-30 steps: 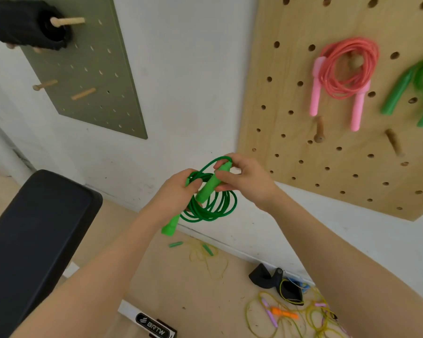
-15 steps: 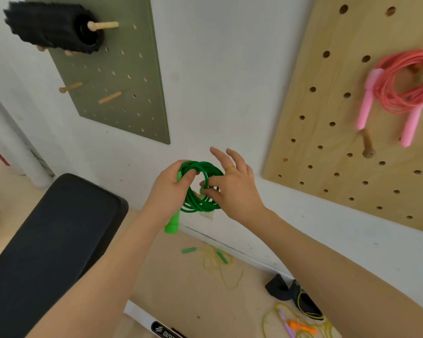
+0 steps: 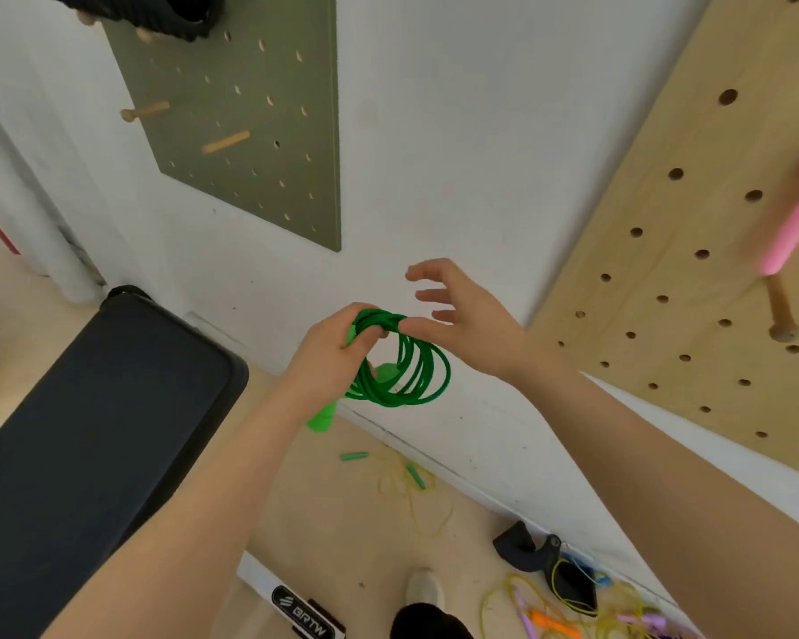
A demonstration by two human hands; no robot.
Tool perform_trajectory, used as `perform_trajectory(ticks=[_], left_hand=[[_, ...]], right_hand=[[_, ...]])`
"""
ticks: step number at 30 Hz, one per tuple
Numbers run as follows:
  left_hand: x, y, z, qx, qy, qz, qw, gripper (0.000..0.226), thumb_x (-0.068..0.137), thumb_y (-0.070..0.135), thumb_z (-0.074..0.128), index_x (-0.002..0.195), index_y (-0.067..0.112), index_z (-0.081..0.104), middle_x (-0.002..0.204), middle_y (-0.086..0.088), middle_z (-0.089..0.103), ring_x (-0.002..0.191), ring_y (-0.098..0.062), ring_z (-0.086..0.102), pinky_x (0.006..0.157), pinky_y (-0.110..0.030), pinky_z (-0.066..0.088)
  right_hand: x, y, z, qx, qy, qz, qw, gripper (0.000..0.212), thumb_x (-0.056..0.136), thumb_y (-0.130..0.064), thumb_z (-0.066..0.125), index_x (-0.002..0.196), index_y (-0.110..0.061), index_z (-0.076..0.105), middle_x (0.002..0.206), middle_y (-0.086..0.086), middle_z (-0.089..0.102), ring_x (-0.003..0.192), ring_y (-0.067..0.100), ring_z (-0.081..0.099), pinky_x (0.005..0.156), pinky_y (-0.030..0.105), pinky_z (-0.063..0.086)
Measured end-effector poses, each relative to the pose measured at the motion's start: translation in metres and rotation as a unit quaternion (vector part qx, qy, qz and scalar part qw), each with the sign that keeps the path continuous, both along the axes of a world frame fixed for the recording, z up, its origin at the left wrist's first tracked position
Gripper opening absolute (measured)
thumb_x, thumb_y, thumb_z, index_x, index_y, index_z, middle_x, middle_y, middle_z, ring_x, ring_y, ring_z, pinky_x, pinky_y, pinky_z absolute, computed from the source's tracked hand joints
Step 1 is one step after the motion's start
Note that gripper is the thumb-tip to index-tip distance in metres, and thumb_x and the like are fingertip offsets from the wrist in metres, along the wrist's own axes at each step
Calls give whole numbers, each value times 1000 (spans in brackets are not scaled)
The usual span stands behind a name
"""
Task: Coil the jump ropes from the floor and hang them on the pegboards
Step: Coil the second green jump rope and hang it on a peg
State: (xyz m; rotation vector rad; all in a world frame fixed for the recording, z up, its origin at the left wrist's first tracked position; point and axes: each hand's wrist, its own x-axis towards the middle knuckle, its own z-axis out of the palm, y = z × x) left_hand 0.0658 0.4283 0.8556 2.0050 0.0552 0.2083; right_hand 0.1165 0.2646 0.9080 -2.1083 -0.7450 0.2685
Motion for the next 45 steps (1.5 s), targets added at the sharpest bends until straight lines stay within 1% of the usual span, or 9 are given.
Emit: perform_trajectory(ticks=[3,8,11,15,20,25,31,36,45], left_hand=[[17,3,10,-26,-8,-62,998,26,95,14,49,97,39,57,83,11,65,58,-4,61,59,-18,47],[49,29,27,-78,-34,-54,995,28,91,2,52,97,27,62,77,11,69,67,-1,62,66,-14,47],[65,29,23,-91,-28,-3,995,28,89,4,56,96,31,61,73,14,68,67,-2,63,64,-15,49],[89,21,9,-121,-40,118,985,32,87,6,60,93,37,60,69,13,67,66,-2,64,64,-18,51],[118,36,-4,-261,-36,229,937,16,84,5,63,86,19,69,66,6,69,68,-8,63,71,-20,49],[143,75,-18,-371,-54,292,880,10,87,1,58,92,7,64,70,-3,60,62,-12,56,66,-26,47],[174,156,-28,-335,-50,315,886,14,90,6,57,102,10,62,75,-3,56,54,-12,54,63,-31,49],[207,248,-20,-246,-14,264,932,11,89,7,58,92,15,65,63,6,60,51,-11,56,66,-36,50],[293,473,-4,-151,-8,314,937,26,81,13,69,94,30,55,90,-4,62,69,-14,59,72,-31,50]], right_hand=[[33,23,0,-44,145,113,982,52,87,-14,64,133,-19,42,122,1,56,105,8,56,94,21,45],[88,53,11,-59,246,243,937,27,85,7,55,102,-14,57,84,2,65,75,14,62,74,25,53],[117,71,5,-215,3,185,959,34,86,-2,51,117,-13,51,80,1,59,72,16,57,65,29,48],[148,88,-19,-293,-329,71,895,32,91,-15,44,123,-16,43,88,5,61,73,24,50,64,29,29],[189,105,-32,-234,115,117,958,50,79,-57,55,93,-10,63,83,1,61,71,19,54,61,30,41],[221,116,-24,-81,235,243,938,30,91,-34,54,108,-10,61,77,-5,49,64,15,41,65,24,39],[243,197,-27,-18,160,225,961,23,97,-29,47,117,-24,57,96,-1,60,56,14,50,67,20,46],[275,290,-19,-27,168,227,959,41,100,-35,35,129,-12,52,109,19,56,85,23,55,68,11,43],[344,530,-22,3,99,172,980,22,95,-15,47,116,-13,54,79,-6,58,68,5,54,68,21,43]])
